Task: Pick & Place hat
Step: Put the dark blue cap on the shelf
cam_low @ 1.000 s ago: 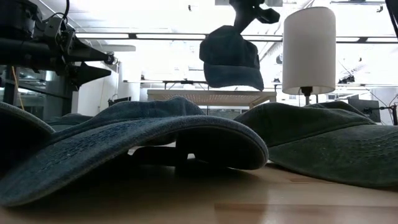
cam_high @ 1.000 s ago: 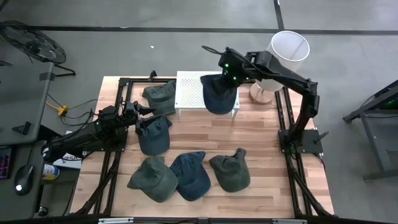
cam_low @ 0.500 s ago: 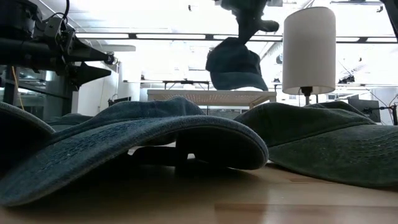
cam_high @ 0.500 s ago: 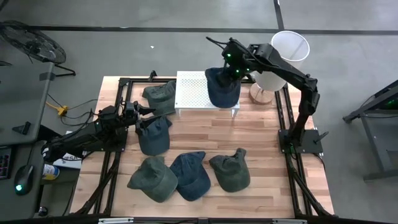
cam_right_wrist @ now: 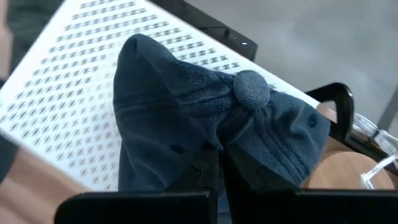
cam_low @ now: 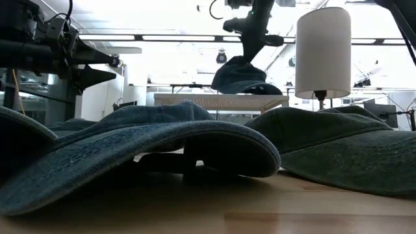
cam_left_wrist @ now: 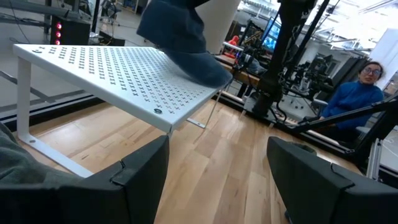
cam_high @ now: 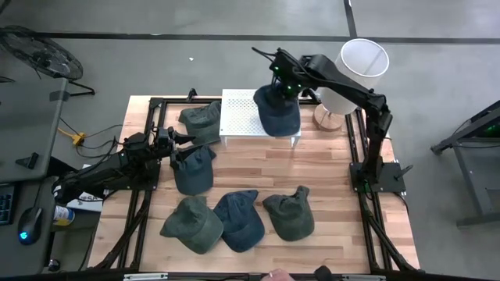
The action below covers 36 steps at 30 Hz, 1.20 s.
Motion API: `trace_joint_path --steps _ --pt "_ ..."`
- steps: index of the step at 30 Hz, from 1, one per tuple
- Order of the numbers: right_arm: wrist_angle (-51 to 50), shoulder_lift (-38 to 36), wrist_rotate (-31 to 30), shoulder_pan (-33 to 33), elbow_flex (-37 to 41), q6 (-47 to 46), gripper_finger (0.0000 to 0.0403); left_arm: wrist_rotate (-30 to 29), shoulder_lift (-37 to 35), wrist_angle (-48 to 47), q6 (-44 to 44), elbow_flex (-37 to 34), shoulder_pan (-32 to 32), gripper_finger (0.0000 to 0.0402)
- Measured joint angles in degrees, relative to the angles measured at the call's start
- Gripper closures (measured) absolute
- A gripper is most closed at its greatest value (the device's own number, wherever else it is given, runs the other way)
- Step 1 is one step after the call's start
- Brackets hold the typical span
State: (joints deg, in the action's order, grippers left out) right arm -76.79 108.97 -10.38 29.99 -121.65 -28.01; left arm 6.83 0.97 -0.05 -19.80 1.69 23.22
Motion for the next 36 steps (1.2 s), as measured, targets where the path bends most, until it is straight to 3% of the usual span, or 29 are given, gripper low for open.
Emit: trace_joint_path --steps 12,21,36 --pt "2.2 1.0 -0.7 0.6 0.0 -4.8 0.0403 0.0 0.0 0.0 0.0 0.0 0.0 0.0134" --pt "8.1 1.4 0.2 0.8 4.7 -8.2 0.0403 0.0 0.0 0.0 0.0 0.0 0.0 0.0134" --pt "8.4 1.4 -1.7 1.6 6.3 -11.2 0.0402 0.0 0.0 0.0 0.0 0.0 0.0 0.0134"
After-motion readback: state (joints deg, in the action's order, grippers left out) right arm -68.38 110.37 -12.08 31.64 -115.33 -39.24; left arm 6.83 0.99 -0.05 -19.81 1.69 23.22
